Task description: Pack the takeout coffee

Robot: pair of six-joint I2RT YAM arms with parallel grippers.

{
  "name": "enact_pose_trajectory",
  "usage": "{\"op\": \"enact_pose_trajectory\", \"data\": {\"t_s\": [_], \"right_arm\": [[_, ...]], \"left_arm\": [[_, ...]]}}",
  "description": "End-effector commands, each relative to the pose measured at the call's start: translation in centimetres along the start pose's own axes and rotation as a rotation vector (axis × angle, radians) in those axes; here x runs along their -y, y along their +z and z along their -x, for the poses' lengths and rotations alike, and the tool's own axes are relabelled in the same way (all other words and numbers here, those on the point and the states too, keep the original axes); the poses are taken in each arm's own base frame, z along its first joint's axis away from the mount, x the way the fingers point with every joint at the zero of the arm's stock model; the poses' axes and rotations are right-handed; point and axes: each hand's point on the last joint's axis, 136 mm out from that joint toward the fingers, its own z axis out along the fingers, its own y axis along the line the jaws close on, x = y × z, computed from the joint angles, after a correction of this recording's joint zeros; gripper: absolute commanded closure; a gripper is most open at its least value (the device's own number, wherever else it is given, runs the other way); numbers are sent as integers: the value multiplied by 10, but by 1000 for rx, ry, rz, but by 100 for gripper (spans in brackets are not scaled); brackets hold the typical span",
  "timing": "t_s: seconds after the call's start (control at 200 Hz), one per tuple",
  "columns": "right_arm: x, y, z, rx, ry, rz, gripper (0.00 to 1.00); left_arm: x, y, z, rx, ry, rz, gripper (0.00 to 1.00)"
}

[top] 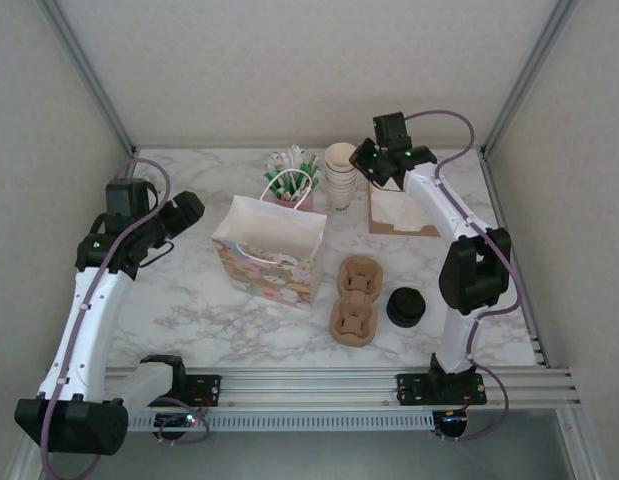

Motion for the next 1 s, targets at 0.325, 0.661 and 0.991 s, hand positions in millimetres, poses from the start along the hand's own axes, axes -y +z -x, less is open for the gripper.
{"op": "enact_pose_trajectory", "data": {"t_s": [0.325, 0.661, 0.991], "right_arm": [[-17, 2, 8, 29, -32, 4, 82], [-28, -13, 12, 79, -87, 12, 78], [-13, -19, 16, 109, -99, -74, 77]], "left_arm": [[-8, -1, 0, 8, -14, 54, 18], [-12, -2, 1, 23, -18, 77, 15], [-16, 1, 1, 25, -19, 97, 14]]}}
